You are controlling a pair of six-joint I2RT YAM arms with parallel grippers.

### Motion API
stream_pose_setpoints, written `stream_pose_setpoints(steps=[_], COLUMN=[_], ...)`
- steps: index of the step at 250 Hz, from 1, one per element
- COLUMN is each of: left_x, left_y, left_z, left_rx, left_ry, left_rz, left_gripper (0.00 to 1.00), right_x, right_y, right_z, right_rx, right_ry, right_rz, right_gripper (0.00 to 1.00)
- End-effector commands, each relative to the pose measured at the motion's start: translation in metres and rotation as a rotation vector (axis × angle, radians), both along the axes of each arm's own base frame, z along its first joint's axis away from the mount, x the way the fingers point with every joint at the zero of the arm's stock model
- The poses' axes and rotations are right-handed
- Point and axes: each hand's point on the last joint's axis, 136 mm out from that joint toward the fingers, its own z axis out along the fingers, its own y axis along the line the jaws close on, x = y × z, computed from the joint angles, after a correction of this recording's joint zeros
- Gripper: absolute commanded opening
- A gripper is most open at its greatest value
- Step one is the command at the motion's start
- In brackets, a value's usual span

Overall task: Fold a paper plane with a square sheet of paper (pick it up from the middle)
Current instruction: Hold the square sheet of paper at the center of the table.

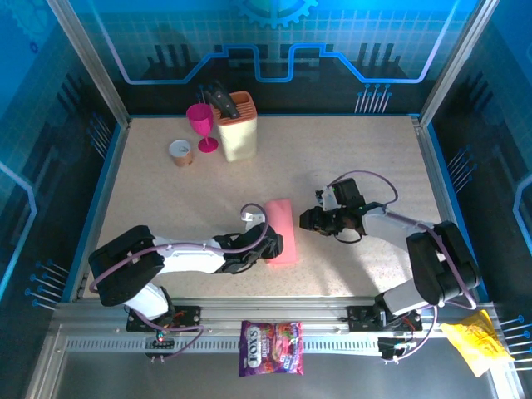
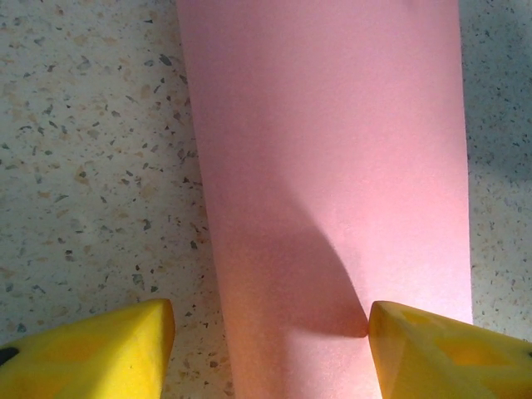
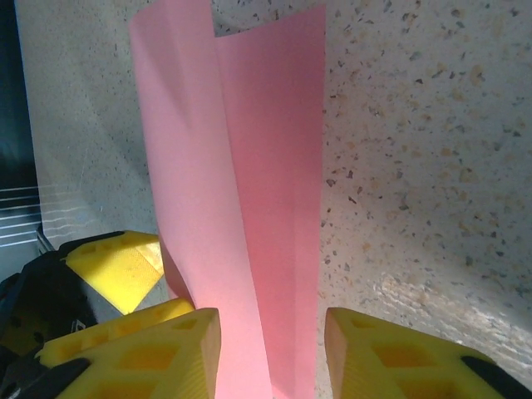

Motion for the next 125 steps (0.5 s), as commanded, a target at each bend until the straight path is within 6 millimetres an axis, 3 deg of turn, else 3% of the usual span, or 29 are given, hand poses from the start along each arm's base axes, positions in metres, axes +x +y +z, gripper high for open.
stream_pose_setpoints(steps=[1,125], left_x=[0.0005,0.0034], left_y=[0.006,0.0083], left_z=[-0.0072,-0.014], left_rx=[0.051,0.088], left_ry=[0.023,0.036], left_rz=[0.013,0.038], left_gripper=[0.65,0.65], right_x=[0.0062,0.0066], right_y=[0.0104,0.016], right_z=[0.0067,0.0005], right_rx=[0.036,0.018], right_ry=[-0.024,-0.028], right_rz=[0.021,0.039], right_gripper=[0.35,0.31])
